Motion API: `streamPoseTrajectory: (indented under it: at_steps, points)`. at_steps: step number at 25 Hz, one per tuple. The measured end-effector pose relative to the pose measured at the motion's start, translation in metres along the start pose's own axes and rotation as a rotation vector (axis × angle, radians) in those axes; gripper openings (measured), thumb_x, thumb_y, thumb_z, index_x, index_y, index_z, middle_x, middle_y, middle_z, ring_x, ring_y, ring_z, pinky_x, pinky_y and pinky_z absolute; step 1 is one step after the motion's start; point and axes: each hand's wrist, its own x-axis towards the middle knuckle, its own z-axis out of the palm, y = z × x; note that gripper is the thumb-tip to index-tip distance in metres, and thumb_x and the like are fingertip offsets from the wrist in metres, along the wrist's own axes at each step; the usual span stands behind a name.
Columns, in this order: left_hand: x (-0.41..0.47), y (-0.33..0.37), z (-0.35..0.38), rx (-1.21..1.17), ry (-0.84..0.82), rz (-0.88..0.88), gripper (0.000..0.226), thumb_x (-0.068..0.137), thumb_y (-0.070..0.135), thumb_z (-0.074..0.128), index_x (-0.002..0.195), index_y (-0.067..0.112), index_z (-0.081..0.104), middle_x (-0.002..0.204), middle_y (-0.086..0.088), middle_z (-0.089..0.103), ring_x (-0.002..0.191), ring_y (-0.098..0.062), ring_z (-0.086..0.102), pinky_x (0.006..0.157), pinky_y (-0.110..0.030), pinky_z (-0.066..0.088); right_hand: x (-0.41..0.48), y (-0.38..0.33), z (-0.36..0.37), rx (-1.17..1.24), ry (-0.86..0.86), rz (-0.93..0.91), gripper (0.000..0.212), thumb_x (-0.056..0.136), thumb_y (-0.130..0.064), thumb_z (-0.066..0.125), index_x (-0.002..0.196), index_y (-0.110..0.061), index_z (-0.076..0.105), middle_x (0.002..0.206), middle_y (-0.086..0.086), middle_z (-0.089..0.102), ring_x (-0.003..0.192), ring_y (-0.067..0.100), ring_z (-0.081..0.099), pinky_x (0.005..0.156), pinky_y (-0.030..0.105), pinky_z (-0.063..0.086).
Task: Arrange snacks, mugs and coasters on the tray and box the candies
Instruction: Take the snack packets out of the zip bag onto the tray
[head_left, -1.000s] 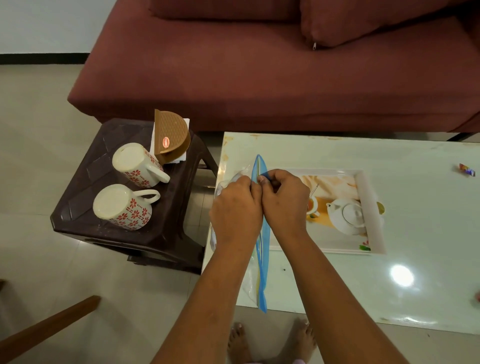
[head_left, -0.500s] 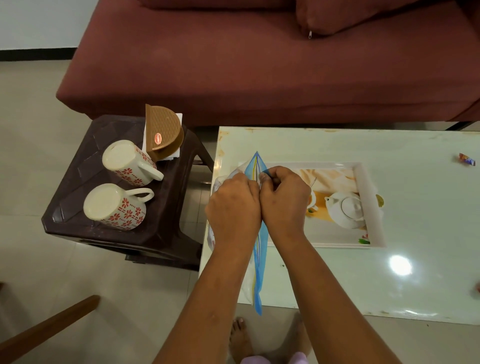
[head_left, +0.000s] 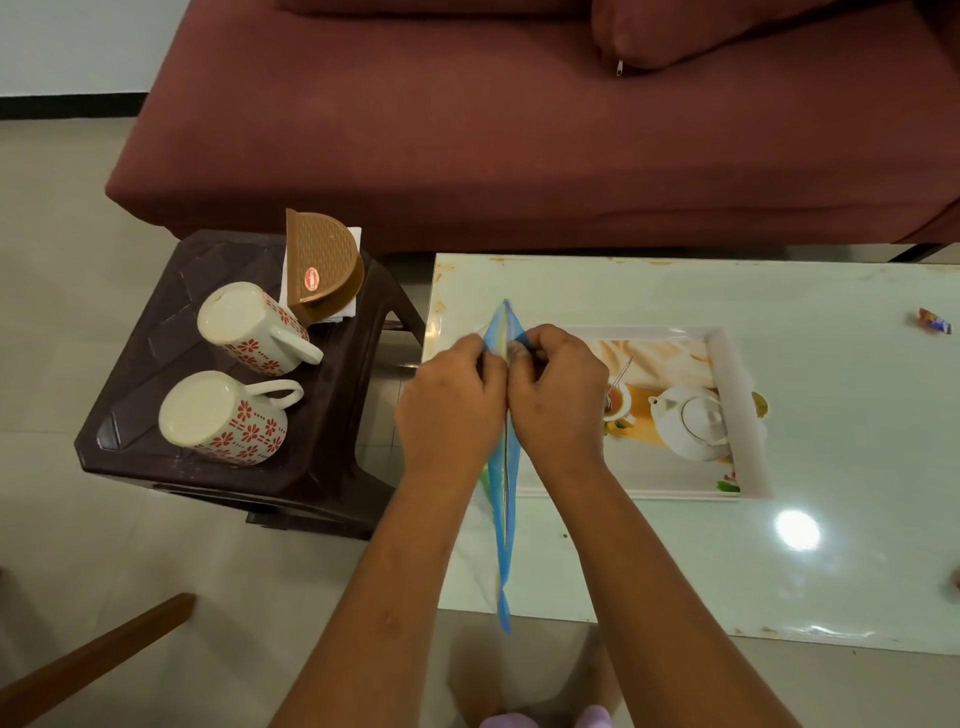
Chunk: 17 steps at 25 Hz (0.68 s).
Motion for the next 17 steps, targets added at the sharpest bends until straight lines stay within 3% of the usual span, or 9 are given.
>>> streamPoseTrajectory:
  at_steps: [3, 6, 9, 12, 17]
  points:
    - [0.018, -0.001, -0.005, -0.105, -0.042, 0.0, 0.024, 0.096, 0.034, 0.043, 0.098, 0.015, 0.059, 0.094, -0.005, 0.069, 0.076, -0.016, 0.062, 0.063, -0.028, 0.051, 0.003, -0.001, 0.004, 0.003, -0.103, -0.008, 0.013, 0.092, -0.017, 0.049, 0.09, -0.011, 0.061, 0.082, -0.001, 0.06, 0.074, 0.009, 0.053, 0.058, 0.005, 0.033]
    - [0.028, 0.001, -0.005, -0.108, -0.059, 0.044, 0.024, 0.096, 0.027, 0.045, 0.097, 0.011, 0.062, 0.094, -0.009, 0.069, 0.081, -0.019, 0.063, 0.074, -0.037, 0.055, 0.008, 0.0, 0.005, 0.004, -0.112, 0.013, 0.013, 0.095, -0.023, 0.046, 0.086, -0.015, 0.05, 0.077, -0.003, 0.054, 0.065, 0.006, 0.047, 0.051, 0.006, 0.034]
    - [0.031, -0.003, -0.004, -0.207, -0.152, 0.024, 0.023, 0.096, 0.021, 0.046, 0.096, 0.007, 0.064, 0.09, -0.013, 0.068, 0.08, -0.024, 0.065, 0.077, -0.043, 0.057, 0.017, 0.001, 0.002, -0.073, -0.225, -0.019, 0.02, 0.099, -0.032, 0.037, 0.086, -0.017, 0.042, 0.072, -0.003, 0.051, 0.061, 0.008, 0.047, 0.047, 0.014, 0.028]
    - [0.024, -0.002, -0.003, -0.069, -0.066, 0.063, 0.026, 0.095, 0.026, 0.047, 0.098, 0.008, 0.065, 0.089, -0.013, 0.069, 0.08, -0.024, 0.065, 0.074, -0.036, 0.055, 0.025, 0.002, 0.004, -0.243, -0.247, -0.086, 0.021, 0.099, -0.026, 0.034, 0.083, -0.016, 0.042, 0.076, -0.001, 0.049, 0.061, 0.011, 0.043, 0.049, 0.018, 0.024]
    - [0.022, 0.009, -0.002, 0.184, 0.011, 0.092, 0.035, 0.096, 0.036, 0.041, 0.111, 0.011, 0.061, 0.103, -0.012, 0.07, 0.087, -0.025, 0.067, 0.074, -0.032, 0.052, 0.026, 0.005, 0.011, -0.375, -0.173, -0.065, 0.02, 0.096, -0.027, 0.045, 0.098, -0.009, 0.054, 0.09, 0.007, 0.062, 0.069, 0.013, 0.047, 0.064, 0.023, 0.035]
